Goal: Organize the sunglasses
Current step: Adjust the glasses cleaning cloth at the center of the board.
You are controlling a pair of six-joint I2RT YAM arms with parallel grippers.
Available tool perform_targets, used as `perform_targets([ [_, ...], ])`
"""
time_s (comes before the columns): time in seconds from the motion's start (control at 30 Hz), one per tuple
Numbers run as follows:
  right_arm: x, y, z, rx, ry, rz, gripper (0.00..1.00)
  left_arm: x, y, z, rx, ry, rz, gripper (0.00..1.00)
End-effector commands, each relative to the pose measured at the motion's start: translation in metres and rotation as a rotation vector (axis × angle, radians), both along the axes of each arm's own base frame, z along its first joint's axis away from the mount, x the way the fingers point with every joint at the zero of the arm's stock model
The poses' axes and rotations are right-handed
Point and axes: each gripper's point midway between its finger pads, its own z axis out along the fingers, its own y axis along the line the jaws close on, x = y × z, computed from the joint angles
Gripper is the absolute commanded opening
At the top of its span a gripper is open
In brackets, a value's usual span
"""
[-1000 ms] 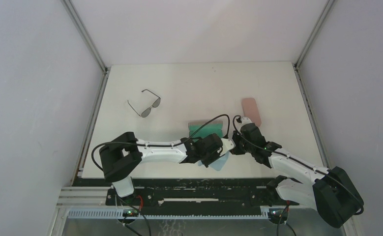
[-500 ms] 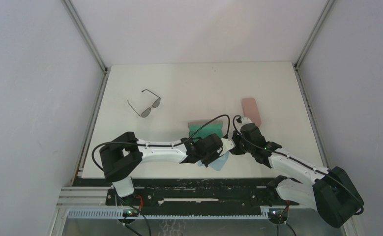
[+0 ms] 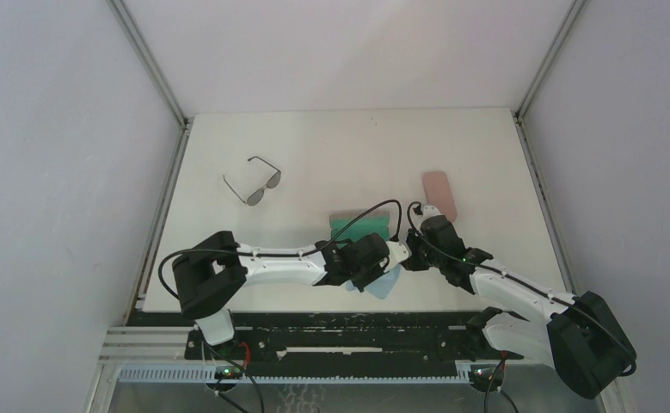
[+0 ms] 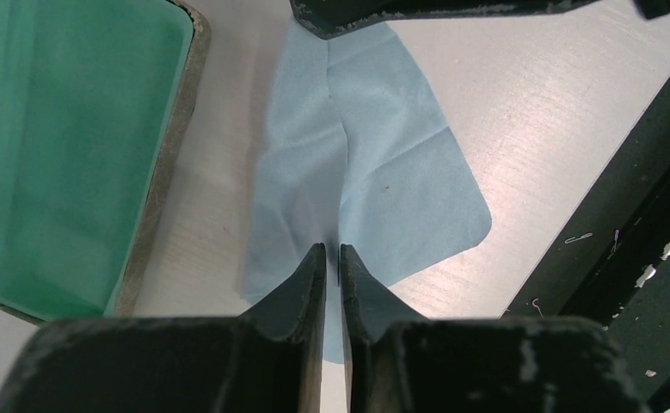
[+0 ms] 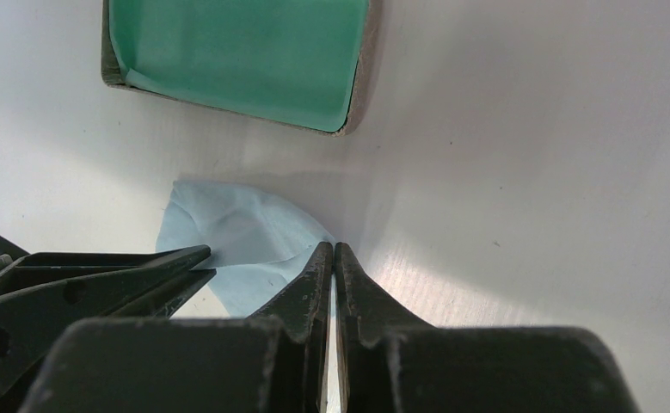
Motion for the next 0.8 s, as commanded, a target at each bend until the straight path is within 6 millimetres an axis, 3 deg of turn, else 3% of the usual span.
perform_targets([
  [0.0, 0.014, 0.009, 0.022, 0.028, -0.073, 0.022, 0.0, 0.007, -0.021, 0.033, -0.089, -0.035, -0.002, 0.13],
  [0.23, 0.014, 0.01, 0.022, 0.029, -0.072, 0.022, 0.0, 0.009, -0.02, 0.034, -0.087, -0.043, 0.005, 0.0],
  [0.43, 0.013, 0.009, 0.022, 0.026, -0.071, 0.024, 0.0, 0.011, -0.018, 0.04, -0.103, -0.047, 0.018, 0.0],
  [0.57, 0.013, 0.009, 0.021, 0.026, -0.07, 0.025, 0.0, 0.011, -0.018, 0.044, -0.114, -0.045, 0.025, 0.06],
  [0.77, 0.013, 0.01, 0.022, 0.028, -0.069, 0.025, 0.0, 0.01, -0.017, 0.04, -0.103, -0.036, 0.023, 0.07],
])
